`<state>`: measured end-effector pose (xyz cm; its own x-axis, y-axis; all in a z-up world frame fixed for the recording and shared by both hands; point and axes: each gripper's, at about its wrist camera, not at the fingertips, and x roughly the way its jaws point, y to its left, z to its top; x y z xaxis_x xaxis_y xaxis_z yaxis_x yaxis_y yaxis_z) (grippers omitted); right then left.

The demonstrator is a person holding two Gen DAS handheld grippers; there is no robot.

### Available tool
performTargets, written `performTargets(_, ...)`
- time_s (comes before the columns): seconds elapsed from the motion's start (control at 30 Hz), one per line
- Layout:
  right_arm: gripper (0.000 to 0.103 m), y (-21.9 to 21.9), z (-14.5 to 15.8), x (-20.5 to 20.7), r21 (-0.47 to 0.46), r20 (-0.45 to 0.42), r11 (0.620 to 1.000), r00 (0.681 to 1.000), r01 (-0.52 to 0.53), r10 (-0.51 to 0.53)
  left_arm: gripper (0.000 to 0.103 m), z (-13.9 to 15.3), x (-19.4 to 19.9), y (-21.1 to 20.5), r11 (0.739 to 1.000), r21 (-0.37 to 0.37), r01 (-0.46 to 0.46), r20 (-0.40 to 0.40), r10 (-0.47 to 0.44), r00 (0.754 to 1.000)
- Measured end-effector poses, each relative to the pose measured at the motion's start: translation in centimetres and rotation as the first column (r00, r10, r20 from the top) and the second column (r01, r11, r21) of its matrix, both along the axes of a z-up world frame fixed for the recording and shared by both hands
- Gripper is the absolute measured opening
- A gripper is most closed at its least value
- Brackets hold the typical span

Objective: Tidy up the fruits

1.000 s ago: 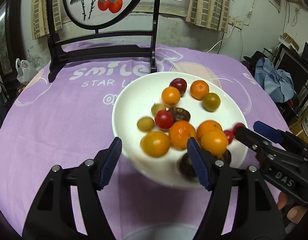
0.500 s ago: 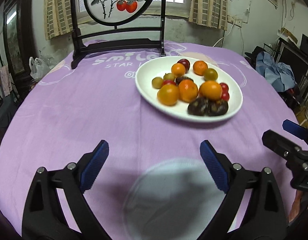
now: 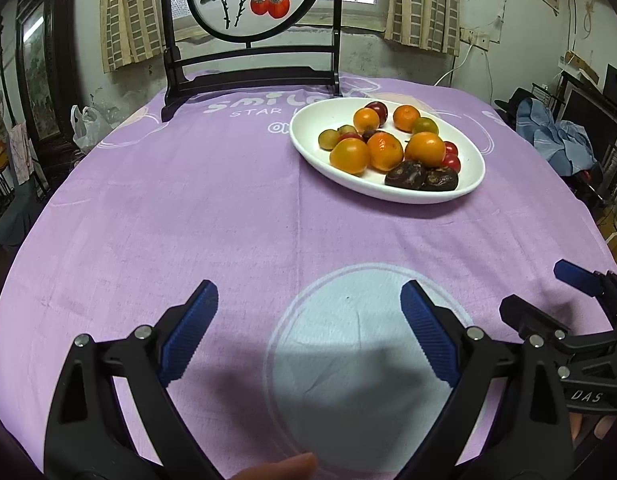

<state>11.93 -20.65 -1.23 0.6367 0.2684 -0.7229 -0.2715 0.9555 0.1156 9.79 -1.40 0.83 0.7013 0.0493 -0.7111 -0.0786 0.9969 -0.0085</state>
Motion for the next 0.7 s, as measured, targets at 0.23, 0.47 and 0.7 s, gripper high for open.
performTargets(0.23, 0.102, -0.3, 0.3, -0.1, 0.002, 0.025, 1.0, 1.0, -0.001, 0.001, 0.094, -0.6, -0.1, -0.3, 1.0, 0.002, 0.023, -0.005, -0.023, 1.0)
performTargets(0.47, 0.102, -0.7, 0.3, 0.0, 0.02, 0.012, 1.0, 1.0, 0.014, -0.015, 0.094, -0.5, -0.4, -0.6, 0.999, 0.004, 0.037, 0.006, -0.037, 0.999)
performTargets(0.7, 0.102, 0.2, -0.4, -0.1, -0.022, -0.005, 1.0, 1.0, -0.008, 0.008, 0.095, -1.3, -0.5, -0.8, 0.999, 0.018, 0.039, -0.003, -0.039, 0.999)
